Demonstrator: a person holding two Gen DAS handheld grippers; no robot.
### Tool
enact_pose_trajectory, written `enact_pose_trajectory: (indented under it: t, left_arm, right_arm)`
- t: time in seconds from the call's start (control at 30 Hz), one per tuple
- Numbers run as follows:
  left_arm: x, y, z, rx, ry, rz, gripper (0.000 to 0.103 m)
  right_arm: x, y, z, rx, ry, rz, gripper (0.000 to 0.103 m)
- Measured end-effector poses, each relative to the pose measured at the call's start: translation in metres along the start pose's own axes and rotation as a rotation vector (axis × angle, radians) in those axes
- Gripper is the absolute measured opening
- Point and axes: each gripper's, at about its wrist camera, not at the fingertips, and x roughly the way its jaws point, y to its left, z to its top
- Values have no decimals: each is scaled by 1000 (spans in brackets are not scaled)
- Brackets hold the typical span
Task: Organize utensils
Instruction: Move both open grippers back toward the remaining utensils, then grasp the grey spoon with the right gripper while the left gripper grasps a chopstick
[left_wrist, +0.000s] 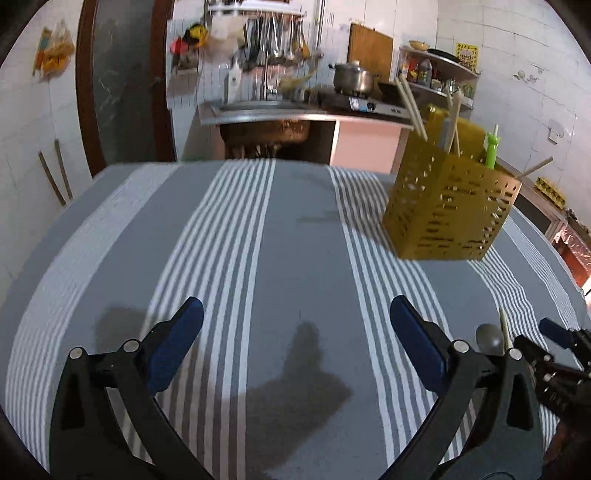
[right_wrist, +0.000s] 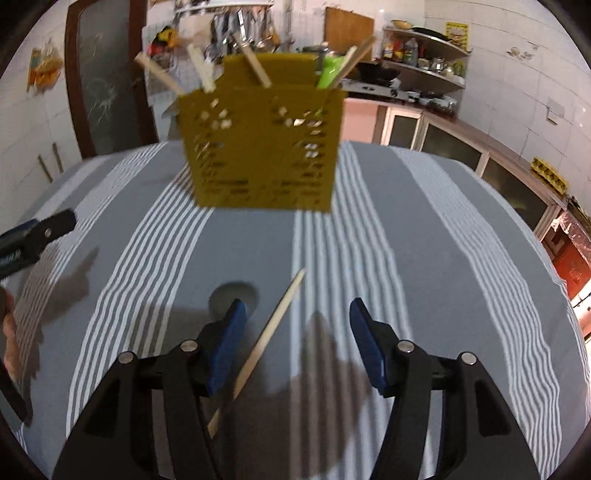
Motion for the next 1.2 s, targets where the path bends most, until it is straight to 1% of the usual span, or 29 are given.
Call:
enact_pose_trajectory:
  t: [0.03, 0.2, 0.23, 0.3, 0.37, 0.4, 0.43, 0.47, 0.53, 0.6, 0.73, 0.87, 0.93, 1.0, 1.1, 1.2]
  left_arm:
    - [2, 1, -1, -1, 8, -5, 98]
    - [7, -2, -2, 19, 29, -13, 98]
    - [7, -3, -3, 16, 30, -18, 98]
    - [8, -6, -3, 16, 35, -24, 98]
    - [9, -8, -5, 27, 38, -26, 98]
    - [10, -11, -6, 40, 38, -21, 98]
    - [10, -13, -7, 50, 37, -17, 98]
    - [9, -15, -8, 58, 37, -14, 98]
    - [9, -19, -10, 77, 35, -11, 98]
    - [8, -22, -11, 89, 34, -13, 98]
    - [8, -28, -11, 96, 38, -10, 98]
    - [8, -33, -10, 60, 70, -46, 98]
    - [7, -41, -9, 51, 78, -60, 98]
    - [6, -53, -9, 64, 84, -71, 98]
    - [7, -76, -11, 84, 101, -100, 98]
    - [12, -103, -14, 105, 131, -136, 98]
  right_arm:
    - [1, 3, 0, -11, 6, 0, 53]
    - [6, 25, 1, -81, 47, 14, 42]
    - [8, 28, 0, -91, 58, 19, 38]
    - [12, 36, -1, -111, 77, 22, 32]
    - [13, 39, -2, -126, 76, 11, 30]
    - [13, 40, -2, -129, 74, 9, 25]
    - [13, 40, -1, -131, 74, 6, 17]
    - [13, 40, 0, -131, 72, 1, 14]
    - [13, 38, 0, -123, 76, 6, 10]
    - [12, 35, 0, -115, 70, 21, 8]
    - [6, 24, 3, -82, 48, 24, 8]
    - [1, 0, 8, -11, 43, 19, 8]
    - [1, -17, 10, 16, 41, -25, 8]
    - [2, -32, 10, 32, 44, -71, 8]
    - [8, -63, 11, 96, 55, -95, 8]
    - [13, -83, 9, 135, 53, -119, 8]
